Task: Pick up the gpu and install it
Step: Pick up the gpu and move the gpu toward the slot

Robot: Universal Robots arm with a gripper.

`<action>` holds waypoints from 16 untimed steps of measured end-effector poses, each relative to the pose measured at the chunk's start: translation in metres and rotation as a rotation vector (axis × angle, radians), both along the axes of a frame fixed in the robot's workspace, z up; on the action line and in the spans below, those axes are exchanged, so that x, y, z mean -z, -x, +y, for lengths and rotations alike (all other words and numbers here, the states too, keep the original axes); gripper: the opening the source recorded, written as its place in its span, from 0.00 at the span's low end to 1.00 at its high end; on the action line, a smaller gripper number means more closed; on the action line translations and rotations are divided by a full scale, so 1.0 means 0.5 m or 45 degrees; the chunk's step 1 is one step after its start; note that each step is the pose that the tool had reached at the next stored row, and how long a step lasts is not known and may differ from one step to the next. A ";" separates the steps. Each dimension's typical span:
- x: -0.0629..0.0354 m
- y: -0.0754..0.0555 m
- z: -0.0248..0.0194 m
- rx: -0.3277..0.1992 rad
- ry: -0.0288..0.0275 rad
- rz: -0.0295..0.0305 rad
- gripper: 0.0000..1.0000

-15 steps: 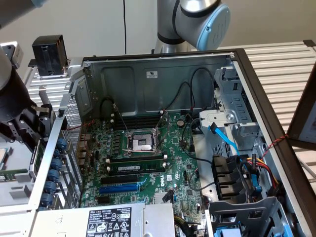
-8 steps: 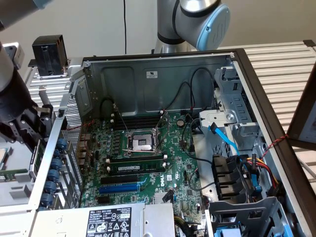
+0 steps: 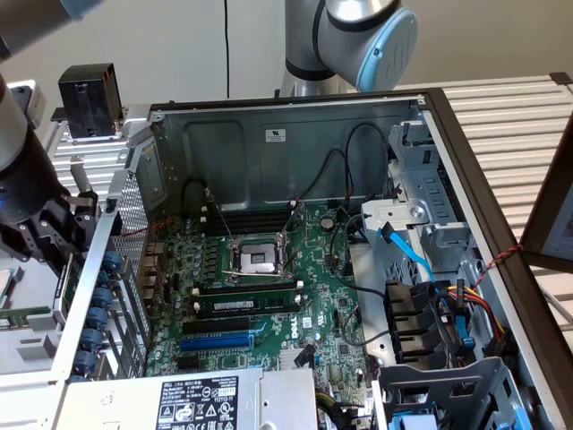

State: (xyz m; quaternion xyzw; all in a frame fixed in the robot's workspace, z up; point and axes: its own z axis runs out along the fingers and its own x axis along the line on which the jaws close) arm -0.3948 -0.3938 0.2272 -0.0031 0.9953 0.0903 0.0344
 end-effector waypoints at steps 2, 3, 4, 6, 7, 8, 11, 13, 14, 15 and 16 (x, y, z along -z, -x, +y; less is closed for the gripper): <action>0.001 0.000 0.0011 0.000 0.0000 -0.0001 0.45; 0.001 0.000 0.0014 0.000 0.0000 0.0000 0.45; 0.001 0.000 0.0015 0.000 0.0001 0.0002 0.45; 0.001 0.000 0.0015 0.000 0.0001 0.0003 0.45; 0.001 0.000 0.0016 0.000 0.0001 0.0002 0.45; 0.001 0.000 0.0016 0.000 0.0001 0.0003 0.45; 0.002 0.000 0.0012 0.000 -0.0001 -0.0001 0.42; 0.002 0.000 -0.0002 0.000 -0.0001 0.0000 0.35; 0.002 0.000 -0.0003 0.000 -0.0001 -0.0001 0.35; 0.002 0.000 -0.0013 0.000 0.0000 0.0001 0.35; 0.002 0.000 -0.0025 0.000 -0.0001 0.0002 0.35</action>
